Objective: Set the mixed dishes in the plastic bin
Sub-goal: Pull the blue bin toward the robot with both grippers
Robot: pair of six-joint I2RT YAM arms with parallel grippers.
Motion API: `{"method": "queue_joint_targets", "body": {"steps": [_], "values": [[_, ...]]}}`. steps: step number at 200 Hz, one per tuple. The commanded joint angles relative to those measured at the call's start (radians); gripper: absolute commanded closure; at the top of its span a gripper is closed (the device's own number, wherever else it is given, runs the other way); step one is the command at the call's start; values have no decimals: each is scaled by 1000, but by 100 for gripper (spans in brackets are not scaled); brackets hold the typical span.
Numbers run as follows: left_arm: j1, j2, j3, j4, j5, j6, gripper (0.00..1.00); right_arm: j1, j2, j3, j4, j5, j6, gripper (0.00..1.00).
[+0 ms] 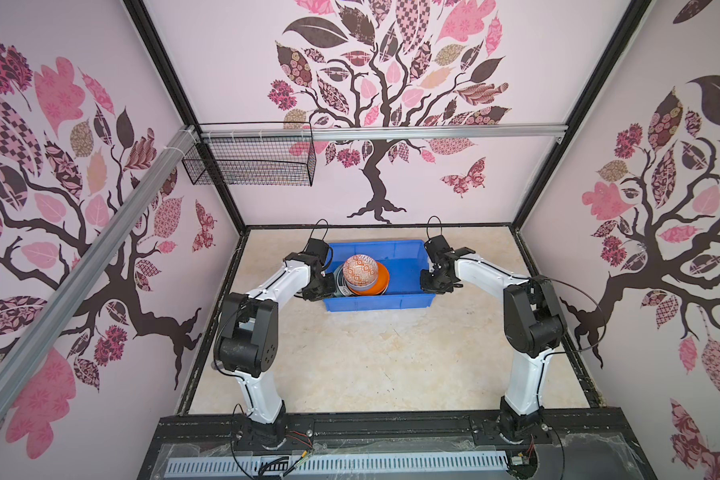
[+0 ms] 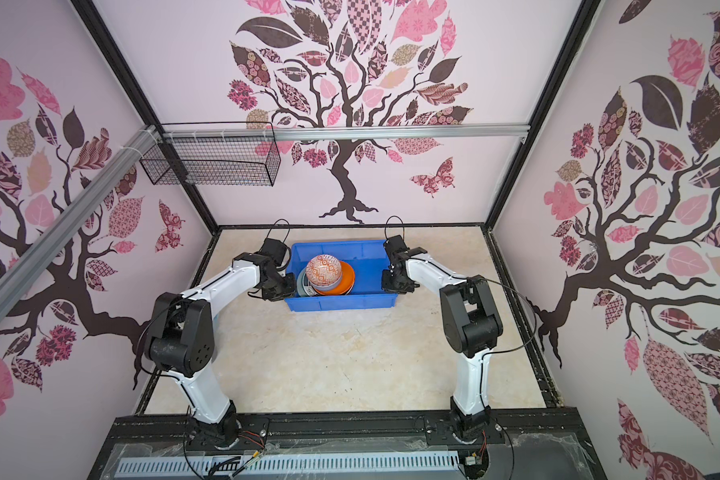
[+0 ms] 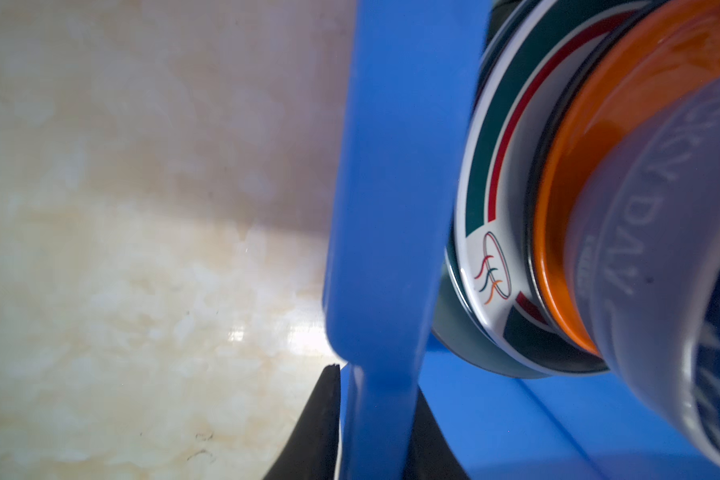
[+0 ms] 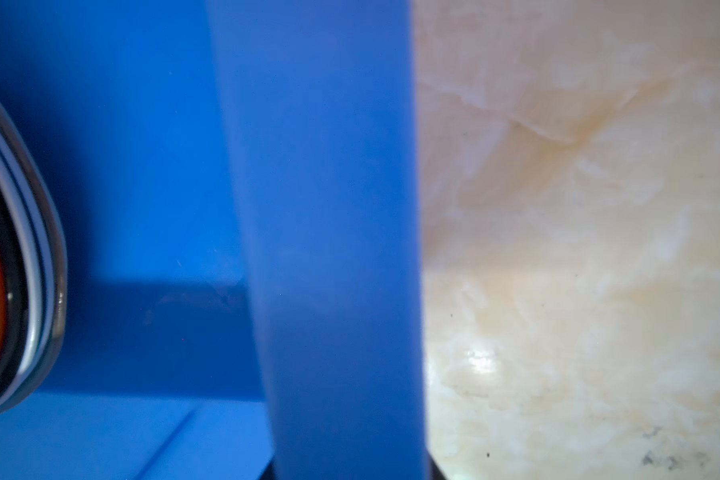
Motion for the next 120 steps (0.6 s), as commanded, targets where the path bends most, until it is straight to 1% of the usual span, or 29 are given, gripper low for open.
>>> {"method": "queue_joint_targets", "body": {"steps": [1, 53, 90, 106, 120], "values": [[-33, -85, -48, -5, 69, -12, 75, 79, -62, -59, -22, -76, 30, 78], [-34, -181, -130, -30, 82, -19, 74, 161, -151, -188, -11, -85, 80, 76], [-33, -228, -173, -35, 106, -34, 74, 164, -191, -209, -23, -64, 88, 75], [-33, -240, -189, -35, 103, -35, 73, 163, -199, -206, -30, -60, 84, 72], [-33, -242, -199, -35, 95, -32, 68, 165, -207, -206, -31, -56, 82, 68]]}}
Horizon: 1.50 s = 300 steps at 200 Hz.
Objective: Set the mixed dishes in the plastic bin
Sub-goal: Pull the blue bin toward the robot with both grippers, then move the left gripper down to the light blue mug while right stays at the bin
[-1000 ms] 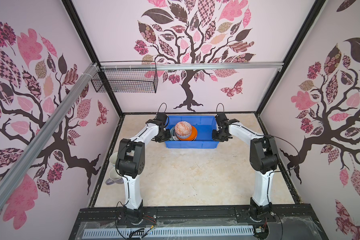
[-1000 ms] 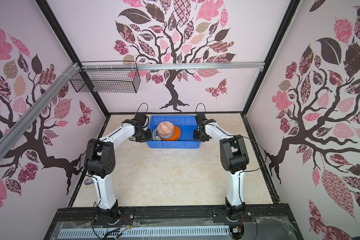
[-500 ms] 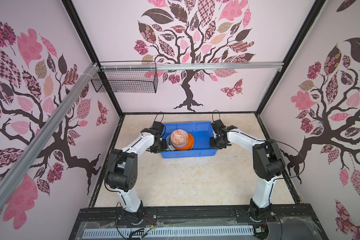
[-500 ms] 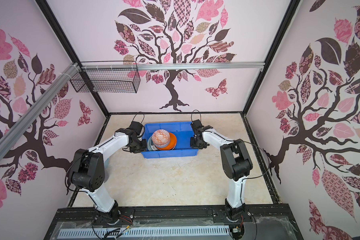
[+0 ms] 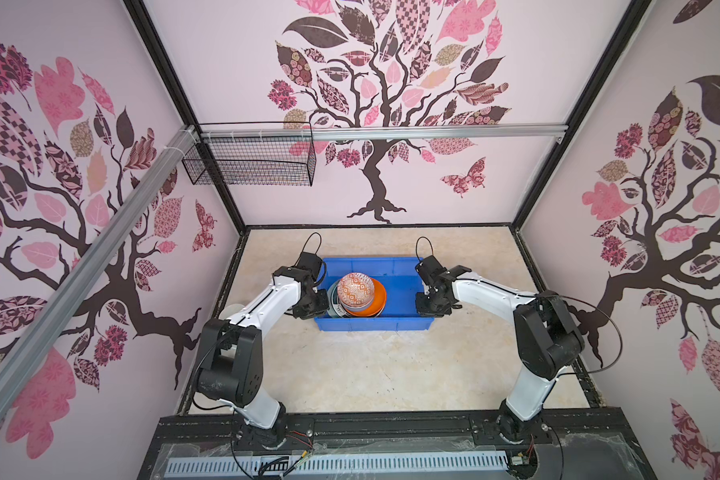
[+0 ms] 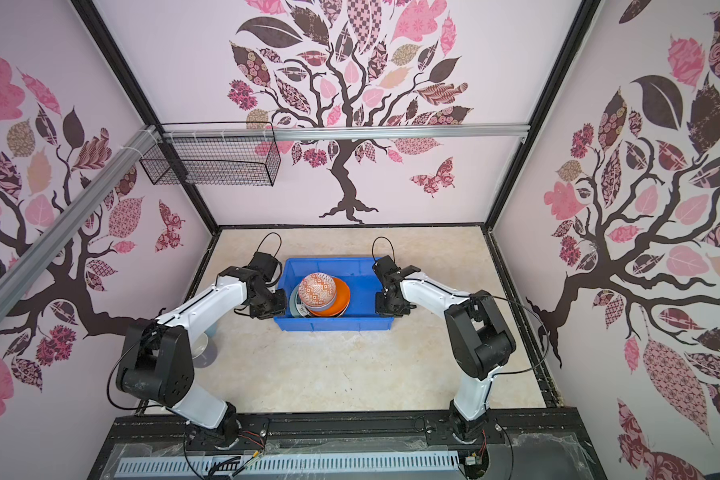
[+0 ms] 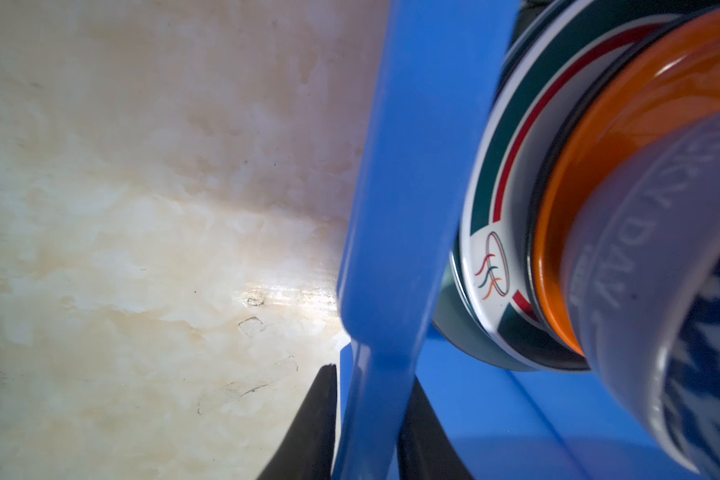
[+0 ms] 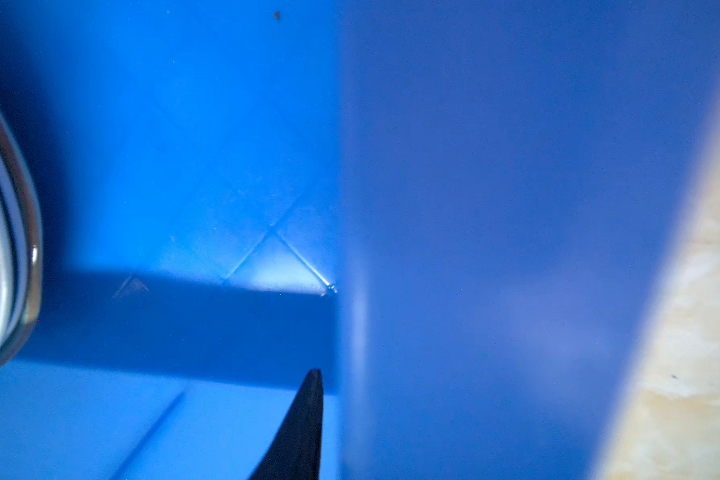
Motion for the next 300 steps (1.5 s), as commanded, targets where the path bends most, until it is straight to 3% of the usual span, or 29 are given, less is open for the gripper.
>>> {"method": "queue_joint_targets", "body": {"steps": [1, 39, 51, 61, 64, 85, 114, 136, 162, 207, 250, 300], "values": [[-30, -38, -26, 45, 96, -14, 68, 34, -51, 1, -3, -56, 2, 67], [-30, -81, 8, -4, 33, -28, 48, 33, -73, 55, -50, -16, -38, 40], [-27, -114, 43, -32, -17, -39, 41, 32, -91, 85, -77, 23, -57, 25], [-19, -145, 78, -66, -61, -49, 34, 33, -107, 109, -102, 53, -77, 3], [-15, -152, 89, -78, -70, -51, 32, 31, -110, 118, -112, 64, -81, 1], [60, -231, 142, -142, -105, -64, 23, 31, -135, 171, -174, 110, -110, 1], [259, -354, 121, -197, -174, -62, 15, 31, -165, 188, -192, 81, -117, 1], [429, -394, 65, -208, -204, -38, 14, 31, -169, 185, -188, 22, -111, 1], [557, -390, 25, -188, -212, -34, 13, 31, -173, 190, -185, -19, -114, 1], [613, -322, 65, -193, -282, -38, 13, 31, -191, 187, -179, -54, -128, 0], [719, -302, 46, -159, -246, -14, 15, 31, -204, 155, -170, -85, -120, 1], [745, -296, 2, -125, -274, 1, 17, 30, -199, 157, -176, -95, -120, 1]]}}
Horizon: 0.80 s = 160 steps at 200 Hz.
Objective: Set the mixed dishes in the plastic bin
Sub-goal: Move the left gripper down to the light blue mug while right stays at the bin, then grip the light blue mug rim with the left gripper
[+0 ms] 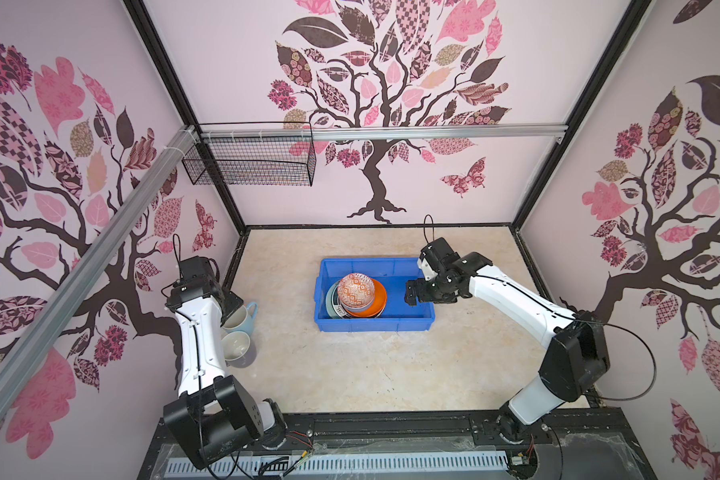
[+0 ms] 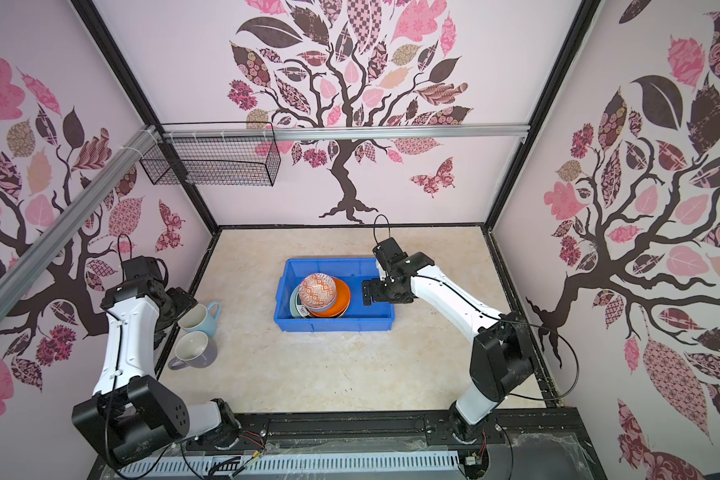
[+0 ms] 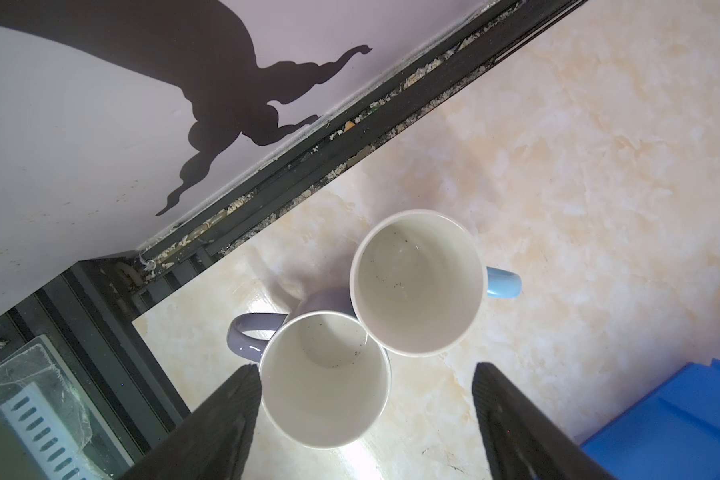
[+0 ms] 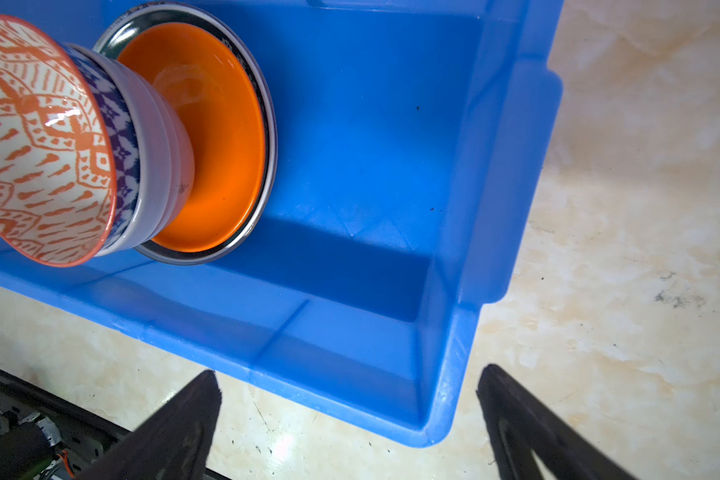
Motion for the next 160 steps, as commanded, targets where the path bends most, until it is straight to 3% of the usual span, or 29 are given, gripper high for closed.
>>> {"method": "queue_joint_targets", "body": {"steps": [1, 32, 73, 160], "values": [[19, 8, -47, 31, -20, 20, 17, 5, -32, 0, -17, -20, -11, 1], [62, 28, -93, 92, 23, 3, 25, 5, -21, 15, -24, -29, -10, 0], [118, 98, -95, 147, 121, -31, 28, 5, -17, 34, -41, -8, -14, 0], [126, 248, -63, 206, 169, -56, 36, -1, -5, 49, -58, 36, -2, 1]]}}
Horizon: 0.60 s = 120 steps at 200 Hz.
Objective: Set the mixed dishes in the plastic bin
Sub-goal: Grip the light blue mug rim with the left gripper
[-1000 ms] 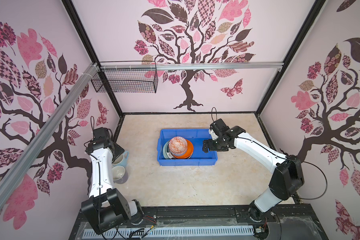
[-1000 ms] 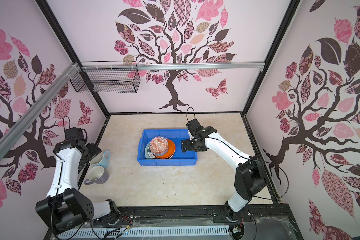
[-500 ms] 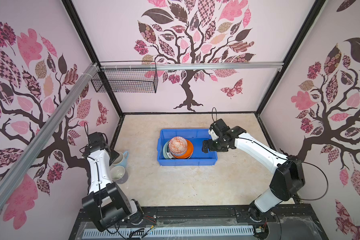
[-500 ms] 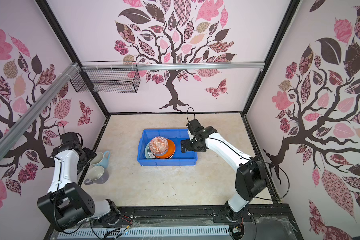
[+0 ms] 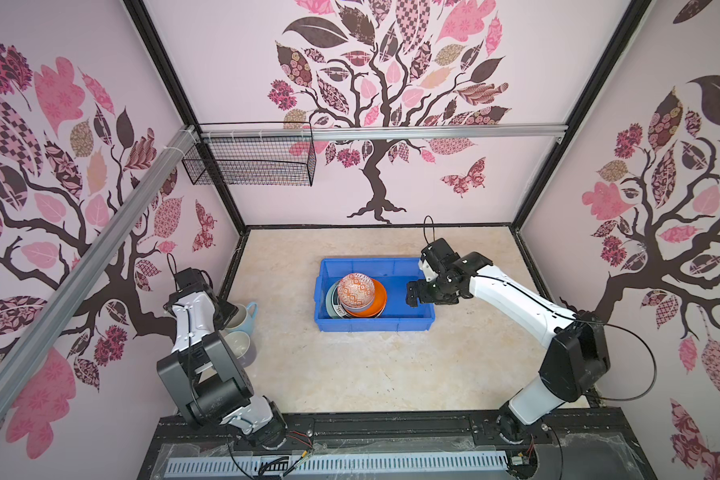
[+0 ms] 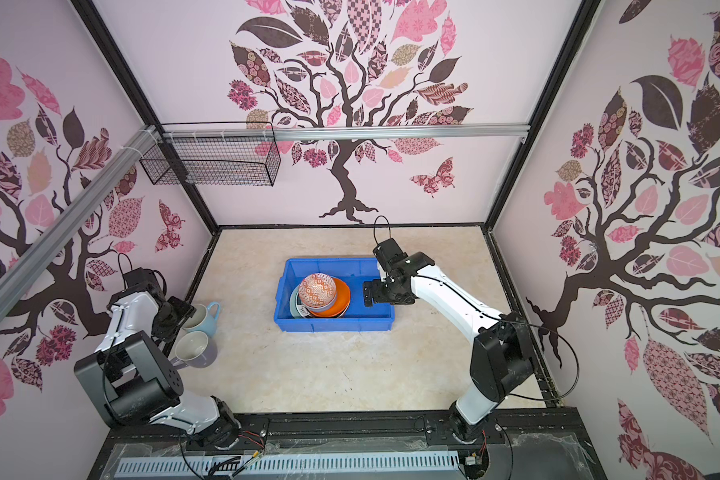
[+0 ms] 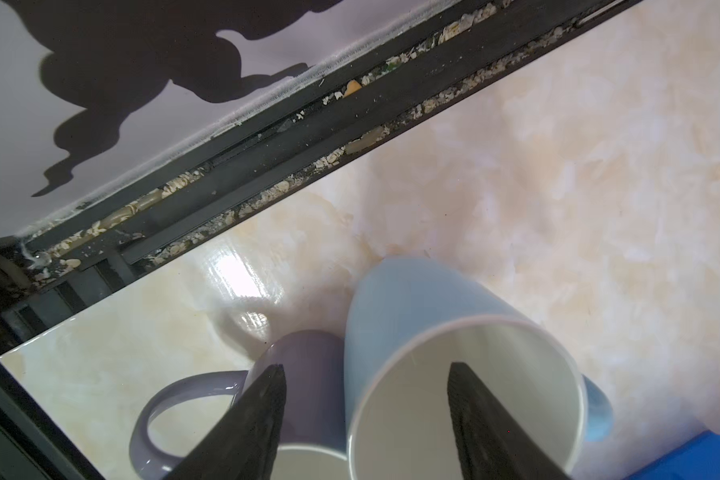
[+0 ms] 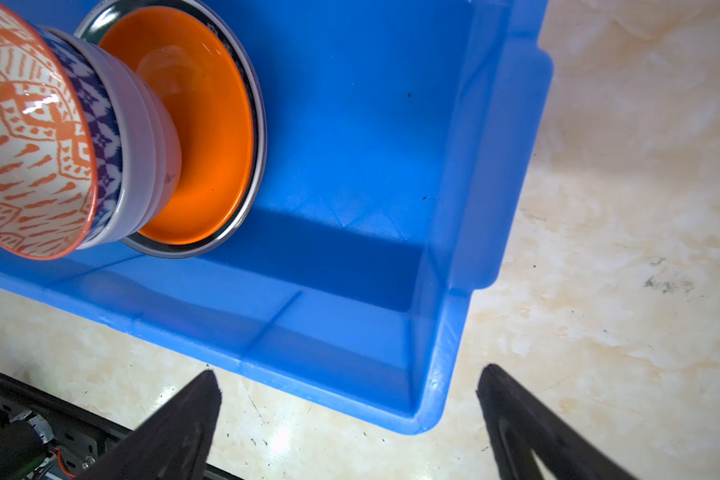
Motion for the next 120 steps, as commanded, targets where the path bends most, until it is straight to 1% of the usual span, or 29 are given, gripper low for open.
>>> {"method": "queue_joint_targets", "body": {"steps": [1, 22, 32, 46, 63, 67, 82, 91, 102, 110, 120], "values": [[6, 26, 16, 29, 17, -13, 36, -1, -5, 46, -29, 23, -3, 1], [6, 55, 33, 28, 22, -10, 39, -4, 6, 53, -31, 26, 0, 0], [6, 68, 41, 28, 27, -8, 41, -7, 13, 57, -36, 31, 2, 1], [6, 84, 53, 27, 29, -8, 42, -8, 26, 68, -45, 30, 2, 0], [6, 103, 65, 25, 27, -14, 47, -9, 33, 74, -46, 31, 2, 1], [6, 106, 67, 24, 24, -15, 49, -8, 33, 76, -45, 31, 3, 0], [6, 118, 74, 27, 25, -16, 62, -10, 36, 79, -47, 32, 4, 1], [7, 121, 78, 26, 24, -16, 64, -9, 38, 81, -50, 34, 5, 0], [7, 128, 83, 25, 24, -14, 70, -9, 39, 83, -51, 35, 7, 0], [6, 130, 85, 25, 25, -15, 72, -10, 39, 83, -50, 37, 7, 1], [7, 132, 87, 23, 28, -14, 79, -11, 39, 83, -50, 39, 9, 0]]}}
